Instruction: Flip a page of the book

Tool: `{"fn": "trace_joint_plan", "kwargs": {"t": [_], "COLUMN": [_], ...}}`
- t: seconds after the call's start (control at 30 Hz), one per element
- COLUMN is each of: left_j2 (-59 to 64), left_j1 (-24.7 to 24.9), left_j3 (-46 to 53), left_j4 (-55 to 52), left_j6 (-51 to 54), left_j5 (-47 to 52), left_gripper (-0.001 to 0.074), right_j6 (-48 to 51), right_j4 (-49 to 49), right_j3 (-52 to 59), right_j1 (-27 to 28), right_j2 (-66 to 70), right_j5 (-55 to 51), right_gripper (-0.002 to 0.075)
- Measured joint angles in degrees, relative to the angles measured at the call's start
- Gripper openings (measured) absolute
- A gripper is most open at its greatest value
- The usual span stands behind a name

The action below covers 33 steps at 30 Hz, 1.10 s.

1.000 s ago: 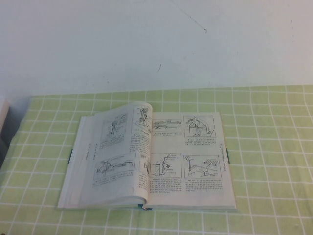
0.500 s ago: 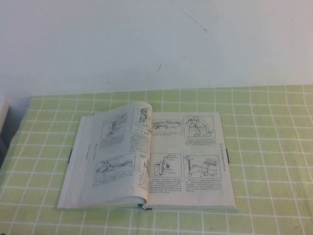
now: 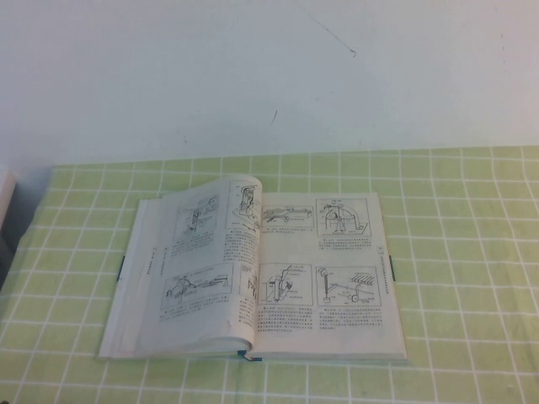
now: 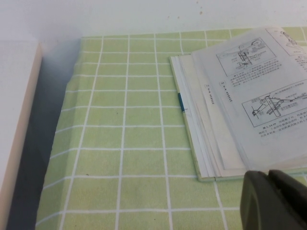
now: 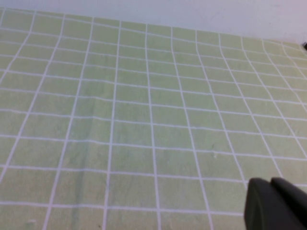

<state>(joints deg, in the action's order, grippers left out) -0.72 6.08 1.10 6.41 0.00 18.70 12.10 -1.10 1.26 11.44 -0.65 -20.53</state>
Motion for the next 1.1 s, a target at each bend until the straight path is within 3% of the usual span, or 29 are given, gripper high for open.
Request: {"fn": "trace_joint_plan", "kwargs": {"t": [1.1], "left_j2": [0.00], "left_j1": [0.00], "left_j3": [0.00], "left_j4": [-0.09], "left_j6": [0.00], "left_j5": [0.00], "left_gripper": [-0.0003], "right_j6": [-1.24], "right_j4": [-0.10], "right_j3": [0.00], "right_j1": [-3.08], "right_j2": [0.00], "right_j5": [0.00], "right_gripper": [-0.0003]}}
